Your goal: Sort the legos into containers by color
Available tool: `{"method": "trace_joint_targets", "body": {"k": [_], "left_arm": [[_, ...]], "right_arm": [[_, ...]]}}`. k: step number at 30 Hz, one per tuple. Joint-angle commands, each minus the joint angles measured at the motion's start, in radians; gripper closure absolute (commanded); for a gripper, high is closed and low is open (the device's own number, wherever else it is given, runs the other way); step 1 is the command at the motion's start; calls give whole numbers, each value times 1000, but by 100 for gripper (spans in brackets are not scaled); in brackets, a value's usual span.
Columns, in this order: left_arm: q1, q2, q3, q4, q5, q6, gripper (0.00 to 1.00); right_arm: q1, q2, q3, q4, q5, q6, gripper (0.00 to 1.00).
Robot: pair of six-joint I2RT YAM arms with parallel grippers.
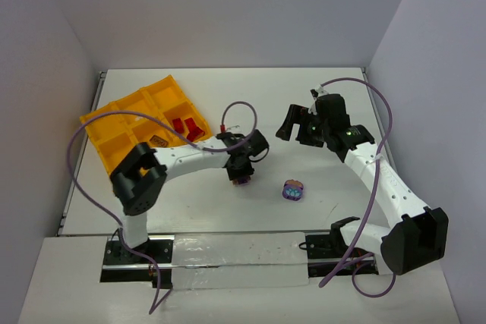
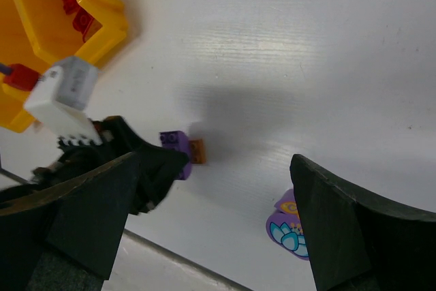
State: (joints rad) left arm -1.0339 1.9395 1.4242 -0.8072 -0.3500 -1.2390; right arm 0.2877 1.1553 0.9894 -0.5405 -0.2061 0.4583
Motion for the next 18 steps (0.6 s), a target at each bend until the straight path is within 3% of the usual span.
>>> {"method": "trace_joint_targets", "body": {"k": [1,5,9,11,15,18], "left_arm": [[93,-285,-134,119,90,131,100],[208,-477,-259,260,227,248,100],[276,-611,-320,383,315,300,100],[301,-628,-345,437,351,303,100],[322,-637,-370,490,394,298,100],[328,-636,-384,534,437,294,100]], "right_arm": [[-12,-19,49,15,-10,-6,2],[-16,-19,36,50,-87,8,2],[-10,-37,-10,193,-246,83,4],[38,-39,-6,215,-277,100,6],[175,3,94,165,-193,53,7],[179,34,90,213,-254,86,10]]}}
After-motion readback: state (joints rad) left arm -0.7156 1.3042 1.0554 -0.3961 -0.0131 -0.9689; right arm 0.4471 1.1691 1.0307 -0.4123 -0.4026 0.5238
